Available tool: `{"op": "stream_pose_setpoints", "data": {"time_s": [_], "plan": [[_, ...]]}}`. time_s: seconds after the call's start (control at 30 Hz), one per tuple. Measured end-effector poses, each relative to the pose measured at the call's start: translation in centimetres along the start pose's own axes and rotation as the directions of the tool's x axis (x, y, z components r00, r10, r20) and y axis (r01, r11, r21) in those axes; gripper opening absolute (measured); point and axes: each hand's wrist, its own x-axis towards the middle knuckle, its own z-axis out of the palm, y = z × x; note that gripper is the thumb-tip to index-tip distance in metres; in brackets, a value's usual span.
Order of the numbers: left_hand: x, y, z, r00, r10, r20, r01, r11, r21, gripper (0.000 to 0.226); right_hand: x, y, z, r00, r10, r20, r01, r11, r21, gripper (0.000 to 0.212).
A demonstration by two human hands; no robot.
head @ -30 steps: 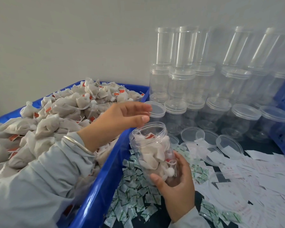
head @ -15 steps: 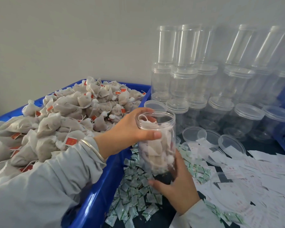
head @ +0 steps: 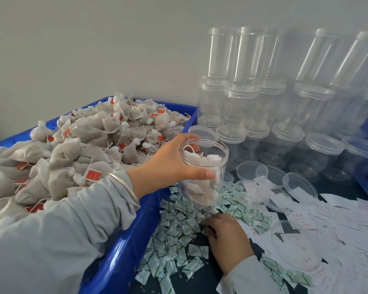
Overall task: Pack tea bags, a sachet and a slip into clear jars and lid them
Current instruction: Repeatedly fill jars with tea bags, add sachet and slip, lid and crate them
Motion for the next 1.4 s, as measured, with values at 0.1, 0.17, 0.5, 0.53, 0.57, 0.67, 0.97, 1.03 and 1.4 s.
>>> {"op": "stream_pose_setpoints", "data": {"time_s": [0.1, 0.17, 0.5, 0.53, 0.57, 0.67, 0.97, 1.03, 1.4], "plan": [[0.0, 0.0, -0.1, 1.0, -0.001, 0.009, 0.001, 1.0, 0.024, 0.104, -0.1, -0.2, -0.2, 0.999, 0.037, -0.006, -0.037, 0.999, -0.035, 0.036], [0.0, -0.1, -0.1, 1.0, -0.004, 0.014, 0.003, 1.0, 0.021, 0.103, -0.2, -0.2, -0.3, 0.999, 0.029, 0.044, -0.025, 0.995, -0.096, 0.042], [0.2, -0.2, -0.1, 1.0, -0.025, 0.018, 0.025, 1.0, 0.004, 0.102, -0.4, -0.1, -1.6, 0.856, 0.224, -0.465, -0.093, 0.953, 0.288, 0.025], [0.2, -0.3, -0.1, 0.999, -0.027, 0.024, 0.026, 1.0, 0.014, 0.102, -0.4, -0.1, -2.1, 0.813, 0.264, -0.519, -0.095, 0.94, 0.329, 0.025], [0.3, -0.3, 0.0, 0.999, -0.026, 0.028, 0.025, 0.999, 0.025, 0.101, -0.3, -0.1, -2.6, 0.77, 0.303, -0.561, -0.092, 0.923, 0.373, 0.025], [0.4, -0.4, 0.2, 1.0, -0.019, 0.014, 0.018, 0.998, 0.056, 0.11, -0.3, -0.2, -4.2, 0.614, 0.384, -0.69, -0.015, 0.879, 0.476, 0.023], [-0.4, 0.2, 1.1, 0.99, 0.072, 0.12, -0.094, 0.976, 0.195, 0.1, 0.8, -3.5, -10.0, 0.479, 0.145, -0.866, 0.44, 0.814, 0.38, 0.022], [-0.5, 0.3, 1.3, 0.988, 0.077, 0.136, -0.102, 0.977, 0.188, 0.097, 1.4, -3.9, -10.4, 0.588, 0.012, -0.809, 0.356, 0.894, 0.272, 0.025], [-0.7, 0.5, 1.1, 0.983, 0.066, 0.168, -0.098, 0.978, 0.185, 0.096, -0.8, -0.2, -9.8, 0.824, 0.057, -0.564, 0.066, 0.979, 0.195, 0.029]]}}
